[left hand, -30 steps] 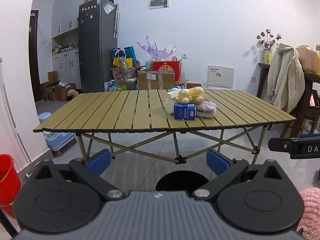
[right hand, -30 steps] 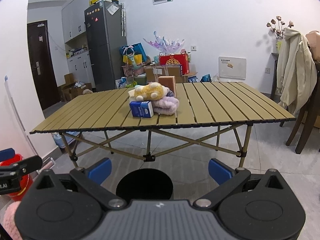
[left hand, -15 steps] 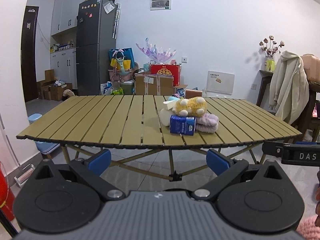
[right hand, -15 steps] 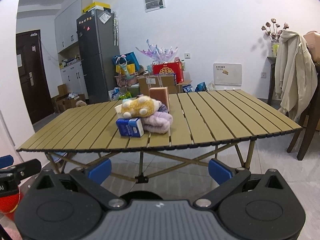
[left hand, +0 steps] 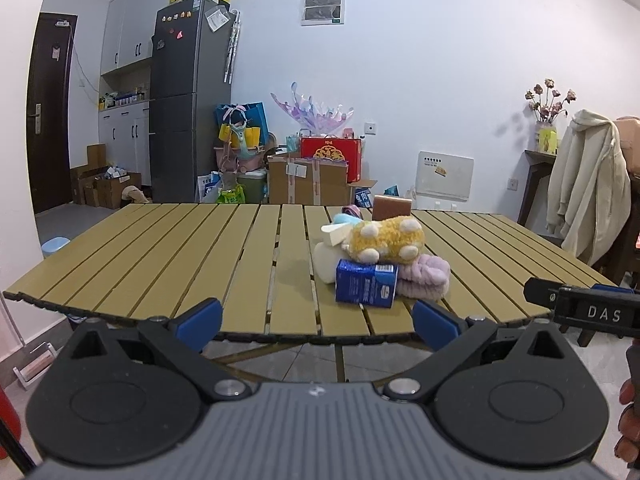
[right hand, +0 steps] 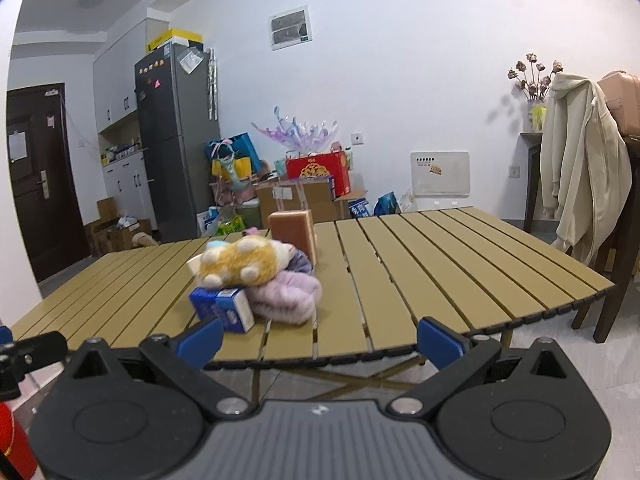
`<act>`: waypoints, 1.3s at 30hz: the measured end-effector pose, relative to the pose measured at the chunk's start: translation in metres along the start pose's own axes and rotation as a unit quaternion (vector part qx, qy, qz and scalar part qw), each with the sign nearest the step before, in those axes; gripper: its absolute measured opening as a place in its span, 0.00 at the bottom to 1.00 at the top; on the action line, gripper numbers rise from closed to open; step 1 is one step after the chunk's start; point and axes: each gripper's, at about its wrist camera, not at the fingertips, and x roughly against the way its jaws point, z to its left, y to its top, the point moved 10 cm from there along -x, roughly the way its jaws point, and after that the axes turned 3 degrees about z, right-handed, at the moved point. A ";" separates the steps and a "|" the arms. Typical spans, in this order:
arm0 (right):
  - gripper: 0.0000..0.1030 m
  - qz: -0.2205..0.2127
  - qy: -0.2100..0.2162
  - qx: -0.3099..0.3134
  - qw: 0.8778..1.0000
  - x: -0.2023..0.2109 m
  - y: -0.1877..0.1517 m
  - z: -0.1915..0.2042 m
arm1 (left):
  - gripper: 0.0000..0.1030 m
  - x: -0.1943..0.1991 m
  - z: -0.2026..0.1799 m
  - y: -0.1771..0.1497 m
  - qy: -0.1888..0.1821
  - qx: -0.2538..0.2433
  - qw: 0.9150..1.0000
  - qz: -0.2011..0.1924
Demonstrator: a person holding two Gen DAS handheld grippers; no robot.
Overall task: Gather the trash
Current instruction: 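Move both tools toward the blue carton and yellow plush on the table, then close the left gripper on the blue milk carton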
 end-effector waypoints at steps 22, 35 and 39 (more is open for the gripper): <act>1.00 -0.022 -0.034 0.022 0.999 -0.110 0.002 -0.024 | 1.00 -0.145 -0.045 0.012 -0.035 -0.018 0.999 0.026; 1.00 -0.019 -0.071 -0.007 0.997 -0.148 -0.020 -0.069 | 1.00 -0.227 -0.063 -0.002 -0.013 -0.037 0.998 0.044; 1.00 -0.012 -0.073 -0.008 0.997 -0.150 -0.024 -0.073 | 1.00 -0.237 -0.064 -0.004 -0.026 -0.033 0.998 0.045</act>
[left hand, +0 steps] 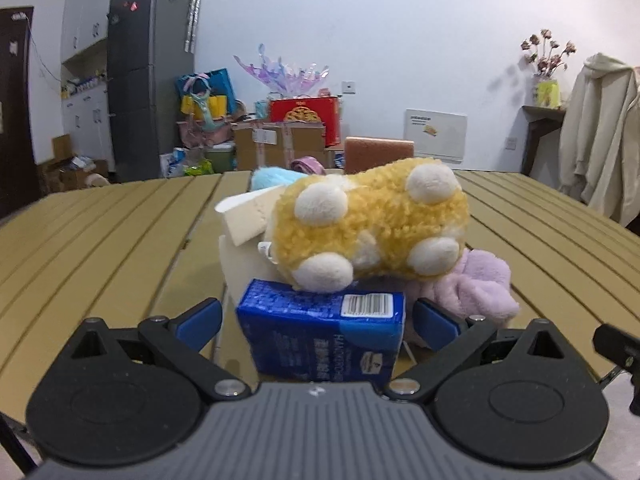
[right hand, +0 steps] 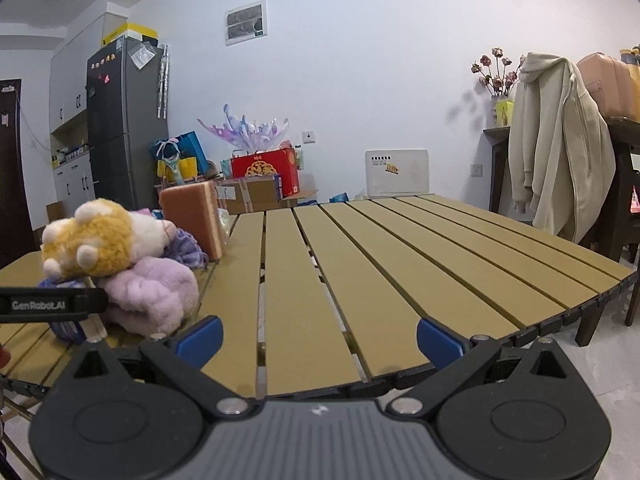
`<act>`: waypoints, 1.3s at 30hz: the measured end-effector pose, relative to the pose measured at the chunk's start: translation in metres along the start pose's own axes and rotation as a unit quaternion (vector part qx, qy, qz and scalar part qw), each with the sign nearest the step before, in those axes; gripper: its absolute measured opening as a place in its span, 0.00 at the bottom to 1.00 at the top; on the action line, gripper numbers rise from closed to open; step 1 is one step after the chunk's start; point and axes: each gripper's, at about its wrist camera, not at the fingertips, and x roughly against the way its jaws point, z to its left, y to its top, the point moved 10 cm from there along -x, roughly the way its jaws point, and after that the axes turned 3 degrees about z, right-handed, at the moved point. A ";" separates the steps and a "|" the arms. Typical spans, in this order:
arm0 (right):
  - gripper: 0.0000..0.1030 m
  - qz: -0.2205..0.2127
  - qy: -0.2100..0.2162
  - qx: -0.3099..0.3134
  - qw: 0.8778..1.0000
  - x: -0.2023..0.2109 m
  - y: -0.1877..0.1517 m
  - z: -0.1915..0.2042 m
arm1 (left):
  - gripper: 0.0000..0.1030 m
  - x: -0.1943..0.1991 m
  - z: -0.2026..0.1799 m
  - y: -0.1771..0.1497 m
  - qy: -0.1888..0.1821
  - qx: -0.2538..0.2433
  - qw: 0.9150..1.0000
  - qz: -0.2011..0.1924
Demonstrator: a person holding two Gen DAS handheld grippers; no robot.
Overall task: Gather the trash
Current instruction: 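Close the left gripper on the blue milk carton, then close the right gripper on the yellow plush toy while the left holds the carton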
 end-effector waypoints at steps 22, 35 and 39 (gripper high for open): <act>1.00 0.001 0.014 0.002 1.000 0.006 0.004 0.013 | 0.71 0.015 -0.008 -0.005 -0.003 -0.028 0.999 -0.020; 1.00 -0.006 0.042 -0.007 0.999 0.016 0.014 0.042 | 0.71 0.046 0.001 -0.013 0.033 -0.034 0.999 -0.024; 1.00 -0.014 0.056 -0.013 0.998 0.021 0.019 0.056 | 0.71 0.052 0.010 -0.014 0.046 -0.031 0.998 -0.019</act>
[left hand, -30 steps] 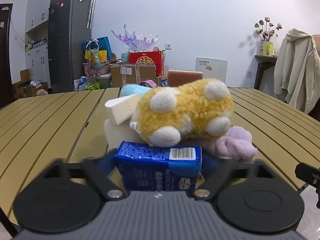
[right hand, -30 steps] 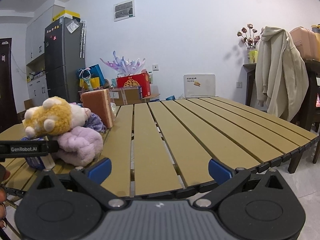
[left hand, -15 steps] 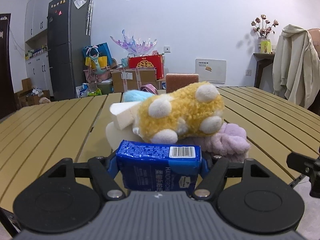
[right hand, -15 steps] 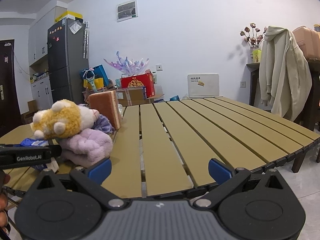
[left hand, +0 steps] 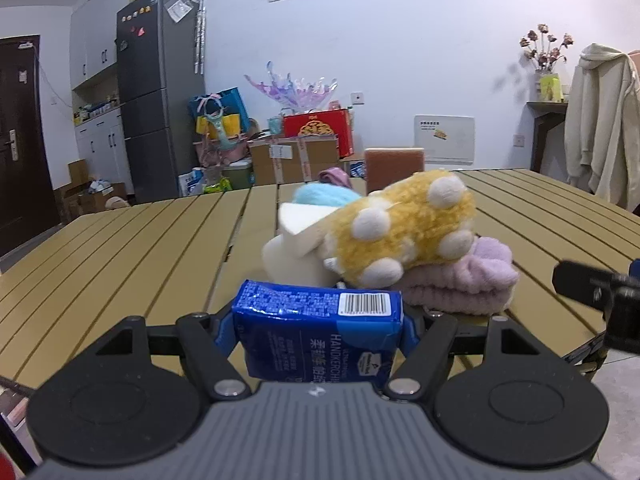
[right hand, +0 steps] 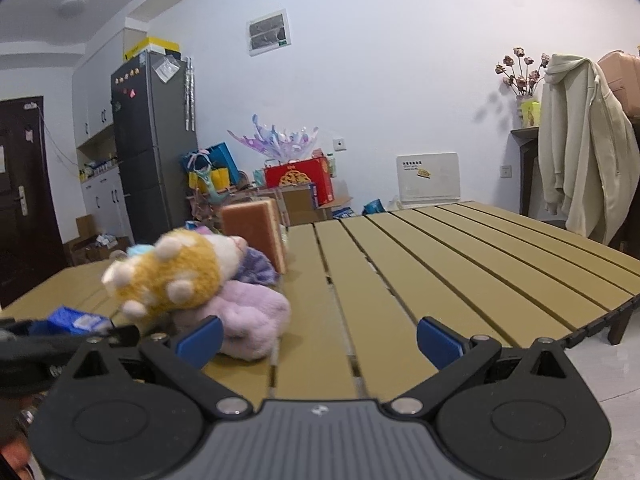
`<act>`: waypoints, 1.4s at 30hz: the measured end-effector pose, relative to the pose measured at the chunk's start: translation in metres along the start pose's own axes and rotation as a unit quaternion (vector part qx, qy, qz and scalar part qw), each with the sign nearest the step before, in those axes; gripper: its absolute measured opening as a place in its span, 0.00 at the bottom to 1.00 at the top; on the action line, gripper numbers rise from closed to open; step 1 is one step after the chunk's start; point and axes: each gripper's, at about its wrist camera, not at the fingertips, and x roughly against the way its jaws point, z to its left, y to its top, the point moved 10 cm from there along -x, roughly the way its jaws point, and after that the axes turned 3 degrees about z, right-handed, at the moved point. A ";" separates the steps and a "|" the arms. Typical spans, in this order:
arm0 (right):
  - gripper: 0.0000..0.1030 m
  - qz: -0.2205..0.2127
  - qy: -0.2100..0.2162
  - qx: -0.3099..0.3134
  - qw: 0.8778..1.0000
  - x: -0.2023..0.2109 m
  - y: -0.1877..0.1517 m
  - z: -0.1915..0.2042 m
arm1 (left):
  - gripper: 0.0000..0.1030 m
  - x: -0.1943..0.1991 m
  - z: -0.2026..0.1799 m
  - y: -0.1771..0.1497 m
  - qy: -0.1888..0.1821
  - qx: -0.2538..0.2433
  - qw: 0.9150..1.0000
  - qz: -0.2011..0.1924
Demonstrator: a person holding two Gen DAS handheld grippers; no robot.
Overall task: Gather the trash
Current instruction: 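Close the right gripper on the yellow plush toy while the left holds the carton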
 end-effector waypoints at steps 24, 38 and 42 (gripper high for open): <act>1.00 -0.049 0.074 0.018 0.996 0.009 0.033 0.101 | 0.71 0.033 0.084 0.001 0.047 0.044 0.998 -0.003; 1.00 0.009 0.016 0.118 0.993 -0.041 0.025 0.144 | 0.71 0.030 0.142 -0.005 0.080 0.089 0.993 0.020; 1.00 0.011 0.002 0.140 0.990 -0.052 0.024 0.149 | 0.71 0.029 0.150 -0.009 0.084 0.098 0.991 0.027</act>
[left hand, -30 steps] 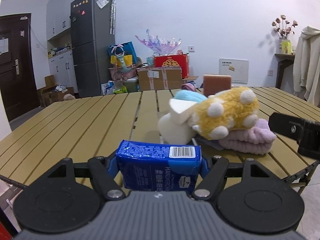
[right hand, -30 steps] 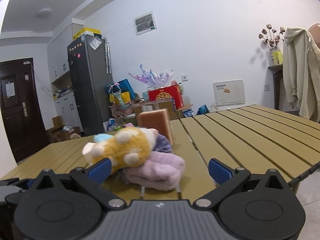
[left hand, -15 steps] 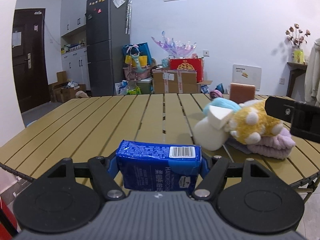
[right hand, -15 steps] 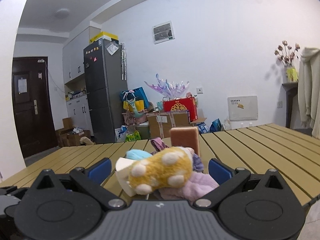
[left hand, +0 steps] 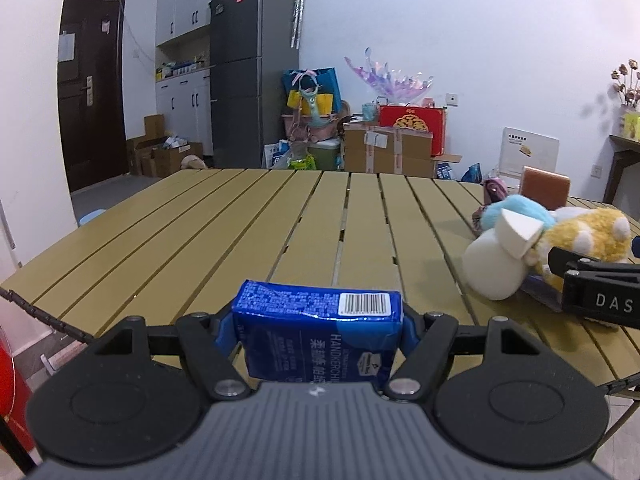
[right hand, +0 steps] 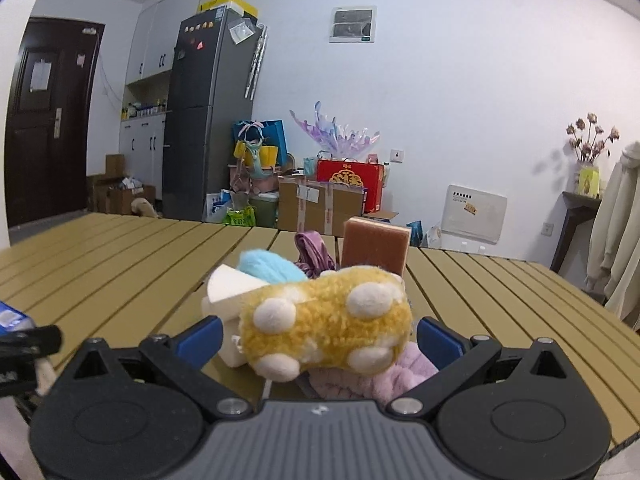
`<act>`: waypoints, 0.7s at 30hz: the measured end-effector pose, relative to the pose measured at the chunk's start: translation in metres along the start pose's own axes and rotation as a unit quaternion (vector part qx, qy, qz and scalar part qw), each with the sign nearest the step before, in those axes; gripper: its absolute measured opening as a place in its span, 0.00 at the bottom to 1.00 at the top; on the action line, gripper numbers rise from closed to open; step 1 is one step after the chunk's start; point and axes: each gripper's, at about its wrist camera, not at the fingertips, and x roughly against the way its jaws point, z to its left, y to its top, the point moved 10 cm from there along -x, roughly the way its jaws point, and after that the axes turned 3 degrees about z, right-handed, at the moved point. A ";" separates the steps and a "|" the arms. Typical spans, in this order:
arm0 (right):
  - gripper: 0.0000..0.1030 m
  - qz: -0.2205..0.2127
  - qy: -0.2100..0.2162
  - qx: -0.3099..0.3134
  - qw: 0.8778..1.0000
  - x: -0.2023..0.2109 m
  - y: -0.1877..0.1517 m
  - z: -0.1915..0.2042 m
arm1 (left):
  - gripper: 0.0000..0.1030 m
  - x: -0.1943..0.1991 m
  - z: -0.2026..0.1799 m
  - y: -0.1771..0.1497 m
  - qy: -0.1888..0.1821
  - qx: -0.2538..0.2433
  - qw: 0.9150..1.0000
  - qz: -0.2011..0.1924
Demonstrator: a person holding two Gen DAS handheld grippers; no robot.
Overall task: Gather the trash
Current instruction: 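Close the right gripper on the yellow plush toy while the left holds the carton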
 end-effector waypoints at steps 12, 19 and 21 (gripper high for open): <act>1.00 0.019 -0.029 0.041 0.999 -0.034 -0.002 0.000 | 0.71 -0.006 0.000 0.001 0.001 0.001 1.000 0.004; 0.97 0.016 -0.006 0.007 1.000 -0.034 -0.001 -0.008 | 0.71 -0.010 -0.006 0.002 0.000 -0.003 1.000 0.003; 0.96 0.011 -0.005 0.005 1.000 -0.032 -0.002 -0.011 | 0.71 -0.010 -0.005 0.002 0.000 -0.001 1.000 0.002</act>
